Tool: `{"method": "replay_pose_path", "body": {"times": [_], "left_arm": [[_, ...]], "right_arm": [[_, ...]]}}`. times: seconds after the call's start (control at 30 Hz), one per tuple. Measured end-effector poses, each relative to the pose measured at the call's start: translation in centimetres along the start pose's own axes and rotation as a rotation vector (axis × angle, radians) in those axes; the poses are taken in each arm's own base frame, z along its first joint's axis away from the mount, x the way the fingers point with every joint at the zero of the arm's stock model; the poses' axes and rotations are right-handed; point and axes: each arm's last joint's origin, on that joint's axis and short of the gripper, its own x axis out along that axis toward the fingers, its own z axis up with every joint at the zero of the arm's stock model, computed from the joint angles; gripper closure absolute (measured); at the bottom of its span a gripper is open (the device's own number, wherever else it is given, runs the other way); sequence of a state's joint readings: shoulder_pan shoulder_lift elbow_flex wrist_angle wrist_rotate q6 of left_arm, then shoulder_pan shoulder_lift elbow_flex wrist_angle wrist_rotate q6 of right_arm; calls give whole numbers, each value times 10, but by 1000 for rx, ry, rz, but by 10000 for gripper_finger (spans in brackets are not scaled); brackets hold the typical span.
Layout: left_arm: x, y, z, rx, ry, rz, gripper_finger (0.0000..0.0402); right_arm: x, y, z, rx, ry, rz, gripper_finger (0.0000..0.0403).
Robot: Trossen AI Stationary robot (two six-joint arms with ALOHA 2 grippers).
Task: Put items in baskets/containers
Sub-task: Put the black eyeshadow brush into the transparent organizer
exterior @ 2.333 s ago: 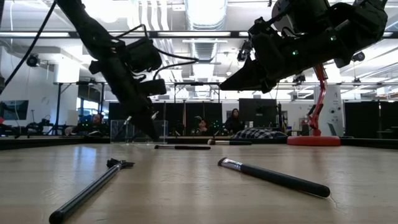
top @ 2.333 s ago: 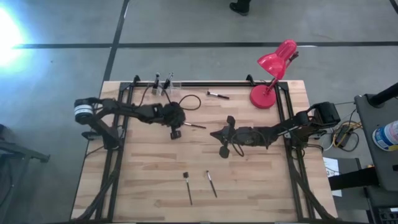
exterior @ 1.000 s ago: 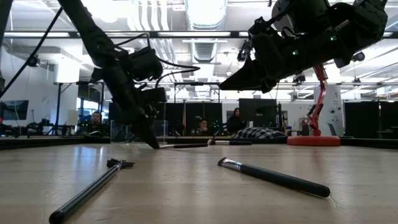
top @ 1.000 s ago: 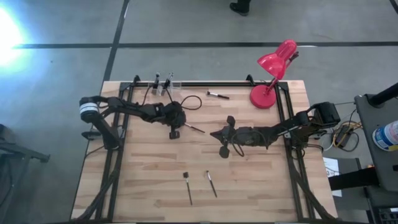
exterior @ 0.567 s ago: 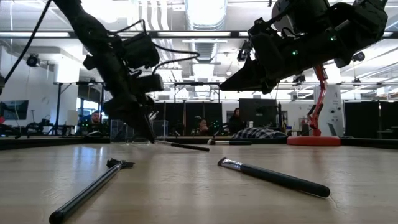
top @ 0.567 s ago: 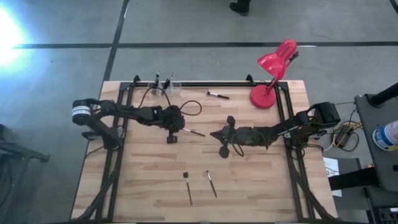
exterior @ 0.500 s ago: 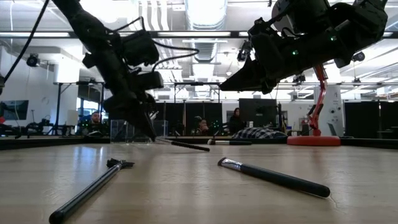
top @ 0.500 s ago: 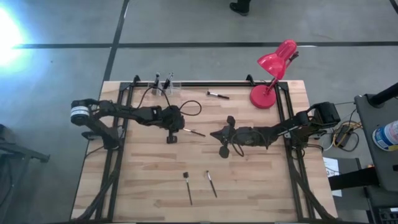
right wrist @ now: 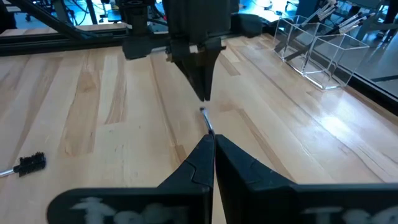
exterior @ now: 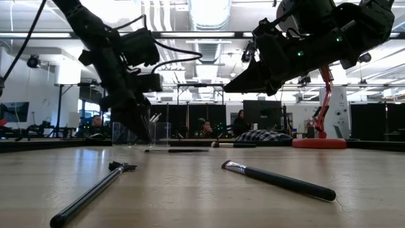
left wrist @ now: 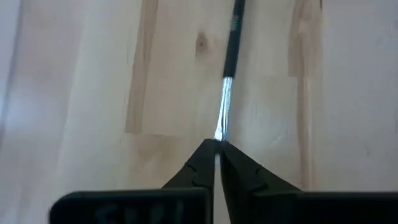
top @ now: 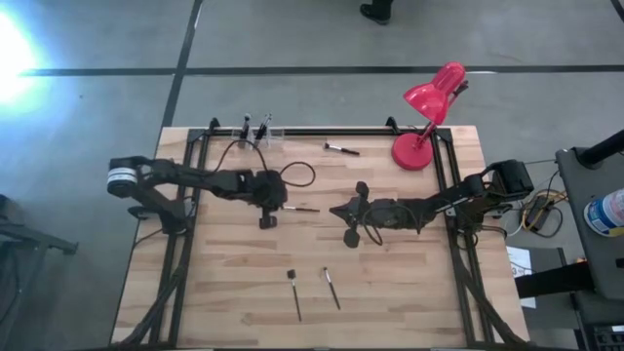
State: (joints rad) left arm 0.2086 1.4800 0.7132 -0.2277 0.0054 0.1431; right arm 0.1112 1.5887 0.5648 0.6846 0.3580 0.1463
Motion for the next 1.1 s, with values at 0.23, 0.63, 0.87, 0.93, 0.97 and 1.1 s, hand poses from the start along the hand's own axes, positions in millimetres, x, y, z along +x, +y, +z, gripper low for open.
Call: {"method": "replay_pose_path", "body": {"times": [0.23,0.63,0.87,0.93,0.97,1.1], "left_arm": [[7,0,-1,-20,13,4,340],[18,-4,-6,-44,54,-88,330],[25,-4,-7,-13,70,-83,331],[25,-4,-7,2,71,-72,338],[25,-3,-7,9,71,-69,345],[25,-4,-7,41,68,-54,392]], "right_arm": [[0,0,0,0,0,0,394],[0,0,0,0,0,0,394],[0,0,0,0,0,0,394],[0,0,0,0,0,0,394],[0,0,0,0,0,0,394],[0,0,0,0,0,-1,394]]}}
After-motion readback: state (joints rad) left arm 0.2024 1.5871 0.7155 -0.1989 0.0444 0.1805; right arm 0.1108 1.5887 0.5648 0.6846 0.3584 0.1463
